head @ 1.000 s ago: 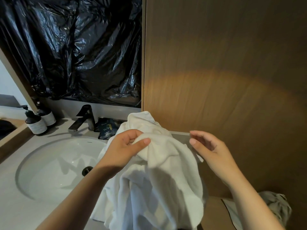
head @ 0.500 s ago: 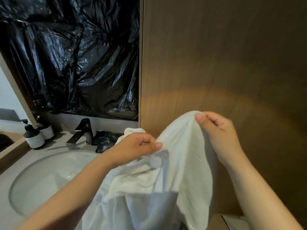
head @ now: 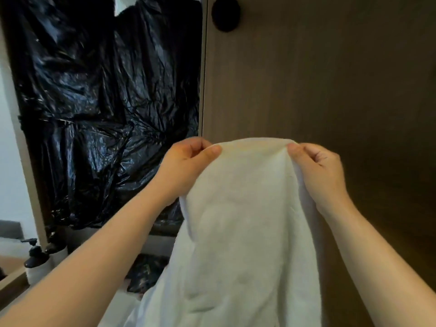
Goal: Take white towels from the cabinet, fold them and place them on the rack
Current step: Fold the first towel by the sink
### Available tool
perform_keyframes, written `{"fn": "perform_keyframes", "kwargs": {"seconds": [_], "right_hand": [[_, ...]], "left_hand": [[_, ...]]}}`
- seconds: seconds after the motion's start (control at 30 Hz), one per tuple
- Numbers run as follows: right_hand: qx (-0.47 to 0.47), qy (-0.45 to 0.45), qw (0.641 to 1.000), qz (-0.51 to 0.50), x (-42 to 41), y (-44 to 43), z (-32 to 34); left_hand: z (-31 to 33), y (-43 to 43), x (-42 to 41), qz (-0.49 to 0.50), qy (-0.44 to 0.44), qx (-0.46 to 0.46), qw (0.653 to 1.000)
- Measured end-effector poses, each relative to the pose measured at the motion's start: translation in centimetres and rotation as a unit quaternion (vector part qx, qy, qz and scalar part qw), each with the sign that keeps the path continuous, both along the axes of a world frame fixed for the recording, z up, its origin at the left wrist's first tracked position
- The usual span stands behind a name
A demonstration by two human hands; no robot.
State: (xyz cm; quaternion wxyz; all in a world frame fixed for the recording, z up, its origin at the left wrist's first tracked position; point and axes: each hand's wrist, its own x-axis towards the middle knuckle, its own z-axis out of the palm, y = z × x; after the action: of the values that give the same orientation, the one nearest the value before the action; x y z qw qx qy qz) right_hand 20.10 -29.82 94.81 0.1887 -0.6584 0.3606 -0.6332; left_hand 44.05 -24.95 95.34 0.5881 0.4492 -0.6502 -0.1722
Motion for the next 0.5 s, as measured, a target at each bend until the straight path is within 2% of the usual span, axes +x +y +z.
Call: {"fn": "perform_keyframes", "kwargs": {"seconds": [0.1,0.2,0.33,0.43,0.5], "right_hand": [[-0.038,-0.016,0.999,-0.010,0.0,-0.3,1.6],[-0.039,0.015,0.999,-0.013,-0.1,-0.8,0.9],[0.038,0.104,0.993,0.030,-0.2,-1.3,-2.7],[0.120,0.146,0.979,0.080,-0.1,-0.9,-6.1],[0.131,0.162,0.973,0.098,0.3,-0.5,-7.8]], "left_hand": [[2.6,0.1,0.2,0.036,-0.036,-0.053,0.997],[2.3,-0.2,0.6,0.074,-0.050,-0.061,0.994],[-1.7,-0.7,0.6,0.102,-0.103,-0.022,0.989],[-4.7,-0.8,0.3,0.069,-0.139,0.000,0.988],[-6.1,-0.8,0.0,0.040,-0.168,0.010,0.985]]}}
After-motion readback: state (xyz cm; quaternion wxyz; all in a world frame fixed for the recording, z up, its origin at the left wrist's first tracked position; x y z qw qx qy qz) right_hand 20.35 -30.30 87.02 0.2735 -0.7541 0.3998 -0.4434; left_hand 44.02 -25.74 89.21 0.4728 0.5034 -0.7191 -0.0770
